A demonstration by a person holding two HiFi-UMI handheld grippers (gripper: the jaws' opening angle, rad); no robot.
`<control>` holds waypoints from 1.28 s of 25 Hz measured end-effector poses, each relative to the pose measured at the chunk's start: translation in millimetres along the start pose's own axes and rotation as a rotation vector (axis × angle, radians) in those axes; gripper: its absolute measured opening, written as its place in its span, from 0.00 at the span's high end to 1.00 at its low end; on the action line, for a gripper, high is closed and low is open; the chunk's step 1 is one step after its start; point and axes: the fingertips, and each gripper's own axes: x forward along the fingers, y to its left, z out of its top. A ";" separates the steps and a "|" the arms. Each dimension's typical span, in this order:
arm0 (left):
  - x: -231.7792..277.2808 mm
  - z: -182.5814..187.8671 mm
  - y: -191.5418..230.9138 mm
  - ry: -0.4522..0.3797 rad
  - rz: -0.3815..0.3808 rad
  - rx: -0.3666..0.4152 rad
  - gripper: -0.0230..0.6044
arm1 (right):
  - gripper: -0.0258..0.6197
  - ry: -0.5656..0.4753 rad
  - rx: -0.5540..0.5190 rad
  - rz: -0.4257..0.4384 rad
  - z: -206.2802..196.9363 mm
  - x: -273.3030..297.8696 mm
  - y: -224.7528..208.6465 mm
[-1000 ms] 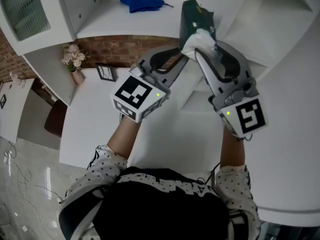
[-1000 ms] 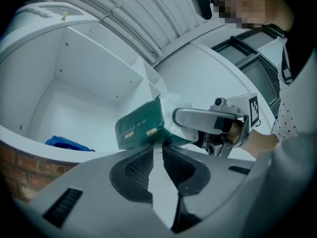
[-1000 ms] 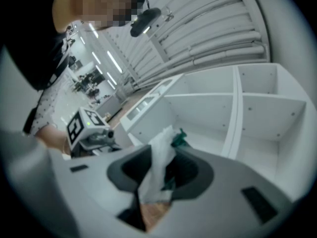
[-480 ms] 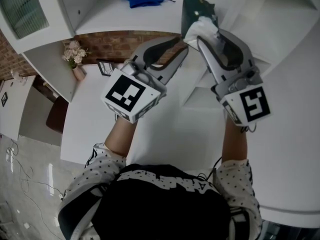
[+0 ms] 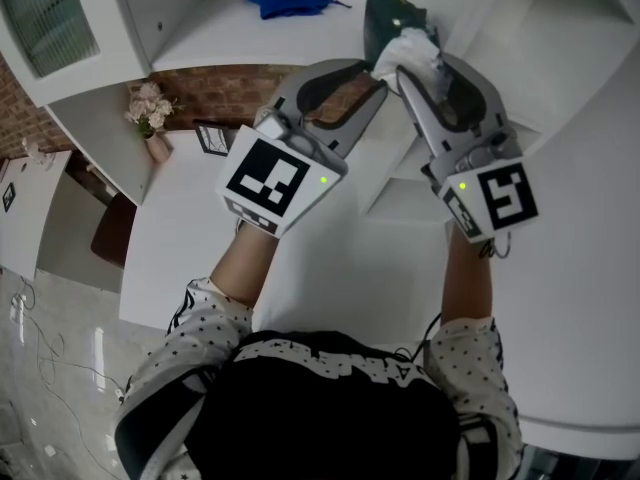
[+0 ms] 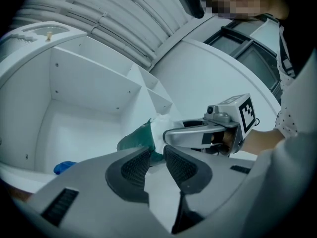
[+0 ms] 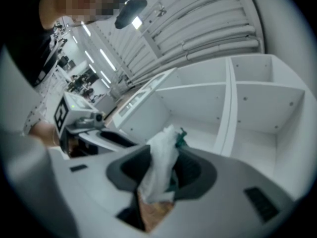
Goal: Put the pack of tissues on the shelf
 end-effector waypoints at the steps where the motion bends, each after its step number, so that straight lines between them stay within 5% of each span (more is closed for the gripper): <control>1: 1.6 0.0 0.5 0.000 -0.001 0.005 0.76 | 0.73 0.003 0.001 -0.006 -0.7 0.1 -1.8; 19: 13.9 -7.5 4.2 -0.006 0.030 0.026 0.76 | 0.66 -0.034 0.004 -0.164 5.1 -26.9 -26.4; 24: 16.5 -10.3 4.8 -0.002 0.035 0.020 0.76 | 0.84 -0.062 -0.011 -0.192 8.7 -38.7 -26.2; 32: 18.5 -15.5 10.4 0.007 0.052 0.017 0.76 | 0.87 0.020 -0.140 -0.134 -6.8 -12.9 -8.0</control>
